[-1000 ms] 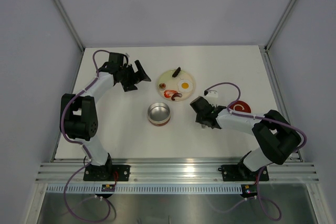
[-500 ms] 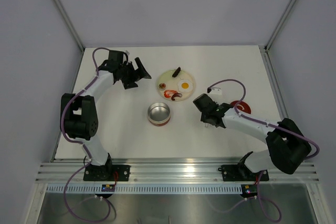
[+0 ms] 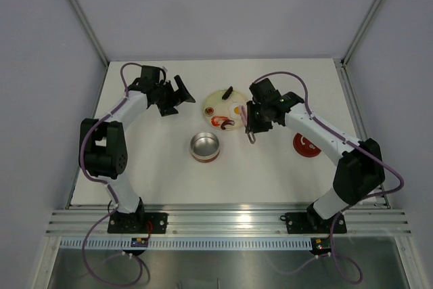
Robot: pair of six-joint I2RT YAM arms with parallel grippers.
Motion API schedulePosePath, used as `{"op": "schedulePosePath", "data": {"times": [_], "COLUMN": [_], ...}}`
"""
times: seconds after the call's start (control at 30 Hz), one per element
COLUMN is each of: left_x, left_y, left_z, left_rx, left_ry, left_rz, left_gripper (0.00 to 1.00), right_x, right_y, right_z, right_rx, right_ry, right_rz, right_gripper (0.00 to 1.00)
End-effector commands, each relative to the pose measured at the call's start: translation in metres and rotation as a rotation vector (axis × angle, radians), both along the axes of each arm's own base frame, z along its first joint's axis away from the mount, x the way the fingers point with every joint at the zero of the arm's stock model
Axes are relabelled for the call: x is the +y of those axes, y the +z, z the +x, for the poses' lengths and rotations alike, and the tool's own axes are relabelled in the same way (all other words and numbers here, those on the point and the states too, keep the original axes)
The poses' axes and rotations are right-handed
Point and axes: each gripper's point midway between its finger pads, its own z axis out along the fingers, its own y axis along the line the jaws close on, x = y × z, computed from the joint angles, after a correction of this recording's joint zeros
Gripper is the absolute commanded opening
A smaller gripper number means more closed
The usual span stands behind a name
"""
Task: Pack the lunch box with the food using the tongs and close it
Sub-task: Pick up the clamp at the center of the board, then place the clamp at the center of the board.
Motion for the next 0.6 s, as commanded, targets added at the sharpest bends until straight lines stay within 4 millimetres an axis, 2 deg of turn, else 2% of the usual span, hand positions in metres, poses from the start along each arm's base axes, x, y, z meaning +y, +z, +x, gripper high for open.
{"op": "schedulePosePath", "data": {"times": [0.0,0.03,0.07,0.17,0.37,0.47,0.57], "left_x": [-0.001,-0.001,-0.001,0.001,0.006,0.007,0.009], "left_y": [0.017,0.017,0.019,0.019,0.018,0.019,0.019], "left_z": [0.013,0.013,0.013,0.012,0.008,0.006,0.004], "left_rx": [-0.05,-0.049,-0.053,-0.052,-0.047,-0.048,-0.049], "left_ry": [0.004,0.004,0.004,0.005,0.007,0.007,0.008], "left_rz": [-0.008,-0.006,-0.005,0.004,0.027,0.034,0.043], "left_gripper": [0.99,0.99,0.99,0.99,0.99,0.99,0.99], "right_x": [0.024,0.026,0.032,0.036,0.048,0.048,0.052], "right_y": [0.018,0.019,0.022,0.022,0.016,0.012,0.007], "right_z": [-0.011,-0.012,-0.004,0.003,0.039,0.05,0.059], "right_rx": [0.1,0.124,0.122,0.153,0.182,0.195,0.2], "right_ry": [0.17,0.184,0.192,0.204,0.183,0.156,0.141], "right_rz": [0.062,0.069,0.074,0.061,0.088,0.102,0.111], "right_gripper": [0.07,0.07,0.07,0.08,0.08,0.01,0.0]}}
